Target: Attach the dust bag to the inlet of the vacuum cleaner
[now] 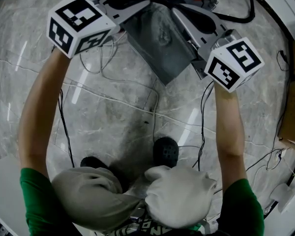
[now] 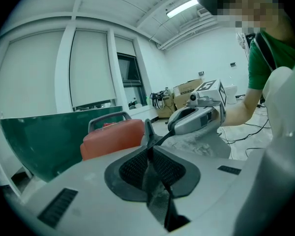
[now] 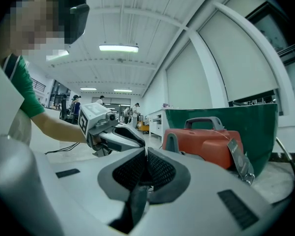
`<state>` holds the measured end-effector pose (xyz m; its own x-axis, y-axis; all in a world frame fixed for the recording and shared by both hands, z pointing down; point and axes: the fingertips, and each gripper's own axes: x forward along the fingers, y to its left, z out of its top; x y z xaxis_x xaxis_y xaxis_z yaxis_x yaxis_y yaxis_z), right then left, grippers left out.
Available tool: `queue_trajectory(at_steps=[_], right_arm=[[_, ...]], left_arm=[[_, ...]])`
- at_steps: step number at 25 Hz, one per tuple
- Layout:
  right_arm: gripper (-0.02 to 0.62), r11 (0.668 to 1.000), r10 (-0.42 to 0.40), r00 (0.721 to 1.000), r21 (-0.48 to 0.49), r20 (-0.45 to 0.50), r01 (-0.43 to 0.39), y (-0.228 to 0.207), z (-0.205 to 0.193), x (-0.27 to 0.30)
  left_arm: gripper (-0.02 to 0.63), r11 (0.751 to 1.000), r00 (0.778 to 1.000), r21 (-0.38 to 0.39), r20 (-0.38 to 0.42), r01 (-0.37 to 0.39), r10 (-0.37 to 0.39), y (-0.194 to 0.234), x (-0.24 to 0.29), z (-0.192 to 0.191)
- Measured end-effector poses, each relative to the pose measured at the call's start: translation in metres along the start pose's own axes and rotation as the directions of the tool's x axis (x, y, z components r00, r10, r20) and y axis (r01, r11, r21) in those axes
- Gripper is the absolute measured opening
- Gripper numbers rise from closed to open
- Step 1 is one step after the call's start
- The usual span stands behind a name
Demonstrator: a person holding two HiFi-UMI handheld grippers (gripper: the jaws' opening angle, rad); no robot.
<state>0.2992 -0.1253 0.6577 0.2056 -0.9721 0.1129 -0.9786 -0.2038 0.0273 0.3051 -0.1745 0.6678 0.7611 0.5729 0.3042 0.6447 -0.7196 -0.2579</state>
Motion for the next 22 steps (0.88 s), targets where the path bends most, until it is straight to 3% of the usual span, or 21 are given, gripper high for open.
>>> queue_trajectory(at_steps=[14, 22], right_arm=[[0.020, 0.999, 0.034, 0.999, 0.010, -0.002, -0.034, -0.018, 0.001, 0.003], [0.020, 0.996, 0.088, 0.996, -0.009, -0.030, -0.088, -0.020, 0.003, 0.011]], left_arm=[[0.032, 0.999, 0.999, 0.031, 0.003, -0.039, 0.039, 0.010, 0.014, 0.001], [0.032, 0.998, 0.998, 0.009, 0.012, -0.058, 0.058, 0.014, 0.012, -0.005]])
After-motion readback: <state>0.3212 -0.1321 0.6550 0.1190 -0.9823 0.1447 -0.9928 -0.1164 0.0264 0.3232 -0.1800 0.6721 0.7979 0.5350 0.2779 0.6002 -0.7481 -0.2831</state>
